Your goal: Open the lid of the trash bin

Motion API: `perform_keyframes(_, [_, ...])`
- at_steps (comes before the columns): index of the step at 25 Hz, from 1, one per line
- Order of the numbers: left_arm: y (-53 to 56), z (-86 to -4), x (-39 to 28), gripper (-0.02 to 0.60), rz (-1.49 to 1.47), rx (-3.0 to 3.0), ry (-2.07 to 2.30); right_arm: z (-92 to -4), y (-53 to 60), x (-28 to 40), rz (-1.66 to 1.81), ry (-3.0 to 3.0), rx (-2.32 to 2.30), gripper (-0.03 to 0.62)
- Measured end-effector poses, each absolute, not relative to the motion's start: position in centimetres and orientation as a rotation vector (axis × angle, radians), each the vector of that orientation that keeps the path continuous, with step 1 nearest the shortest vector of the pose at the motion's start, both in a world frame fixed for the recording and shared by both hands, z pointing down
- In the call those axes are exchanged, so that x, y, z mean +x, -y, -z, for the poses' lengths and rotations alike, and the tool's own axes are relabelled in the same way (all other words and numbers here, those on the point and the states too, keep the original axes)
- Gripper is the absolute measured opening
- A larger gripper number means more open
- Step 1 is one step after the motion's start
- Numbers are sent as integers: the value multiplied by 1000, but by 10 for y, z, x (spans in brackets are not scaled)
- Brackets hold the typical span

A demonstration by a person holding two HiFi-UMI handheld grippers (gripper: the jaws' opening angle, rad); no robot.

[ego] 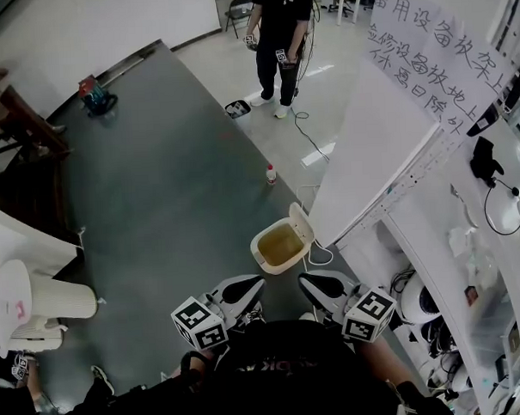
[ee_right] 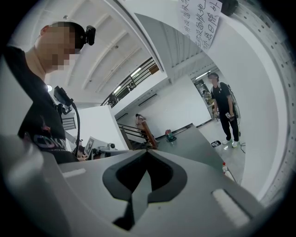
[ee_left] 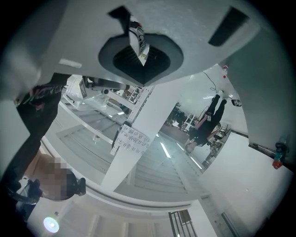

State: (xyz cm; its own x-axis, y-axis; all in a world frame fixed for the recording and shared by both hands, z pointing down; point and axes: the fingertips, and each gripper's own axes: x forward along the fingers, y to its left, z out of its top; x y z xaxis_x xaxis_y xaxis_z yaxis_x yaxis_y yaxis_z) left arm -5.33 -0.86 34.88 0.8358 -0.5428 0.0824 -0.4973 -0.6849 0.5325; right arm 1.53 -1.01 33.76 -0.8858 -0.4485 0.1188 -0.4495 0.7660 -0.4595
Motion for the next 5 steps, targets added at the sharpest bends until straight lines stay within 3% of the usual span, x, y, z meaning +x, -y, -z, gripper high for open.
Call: perform_keyframes(5, [8, -350, -51, 2, 107, 2463, 765, -339, 11, 19, -773, 2948, 756, 8])
